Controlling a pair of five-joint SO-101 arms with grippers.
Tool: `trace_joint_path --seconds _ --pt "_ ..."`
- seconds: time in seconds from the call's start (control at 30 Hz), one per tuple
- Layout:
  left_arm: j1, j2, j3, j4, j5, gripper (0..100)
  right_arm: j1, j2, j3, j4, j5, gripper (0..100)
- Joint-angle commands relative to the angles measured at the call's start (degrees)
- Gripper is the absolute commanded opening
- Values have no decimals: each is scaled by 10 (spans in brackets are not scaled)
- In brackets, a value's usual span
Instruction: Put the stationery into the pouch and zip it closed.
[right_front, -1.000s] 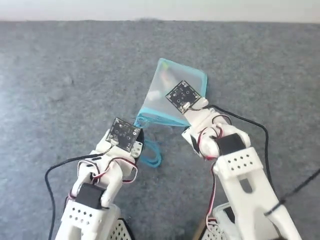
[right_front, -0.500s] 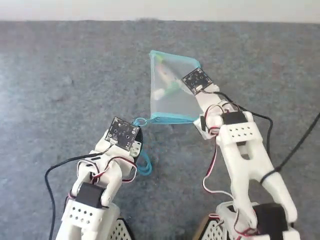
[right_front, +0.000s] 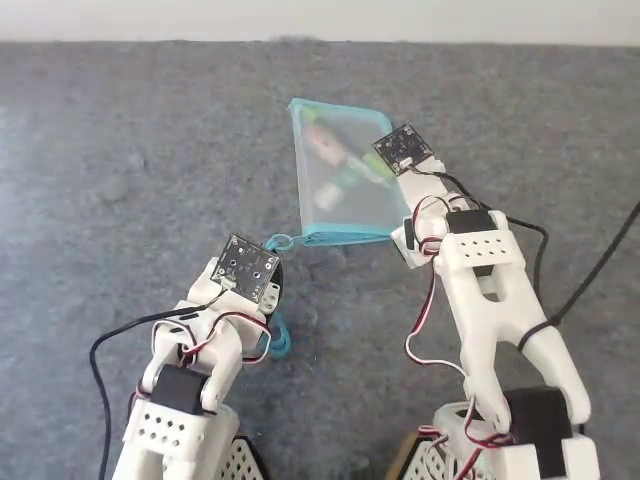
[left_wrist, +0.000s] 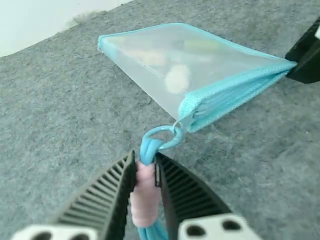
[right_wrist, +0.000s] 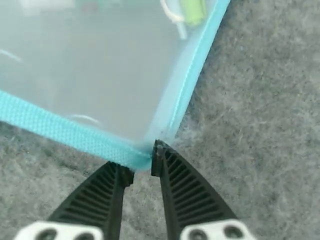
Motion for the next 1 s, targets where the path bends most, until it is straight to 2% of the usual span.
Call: trace_joint_path --seconds 0.0,0.13,0.23,0.3,0.43,0.5,0.77,0.97 --pt "-47 -11 -32 -11 -5 12 63 1 -30 -15 -16 7" --pt "-39 -11 -29 -11 -5 28 44 1 -29 -10 -86 10" --pt "-39 -11 -29 -11 14 137 22 -3 -28 5 -91 40" --pt "-46 -11 -31 -9 35 194 16 -5 -28 12 -91 113" --pt "-72 -11 -41 -11 41 181 17 -5 -28 12 -91 278" --pt "-78 -11 -42 -11 56 181 15 -5 -27 12 -92 319" --pt "-79 -11 -42 -17 60 181 13 -17 -23 12 -100 282" --pt "-103 -75 -44 9 89 180 12 -154 63 -14 -130 244"
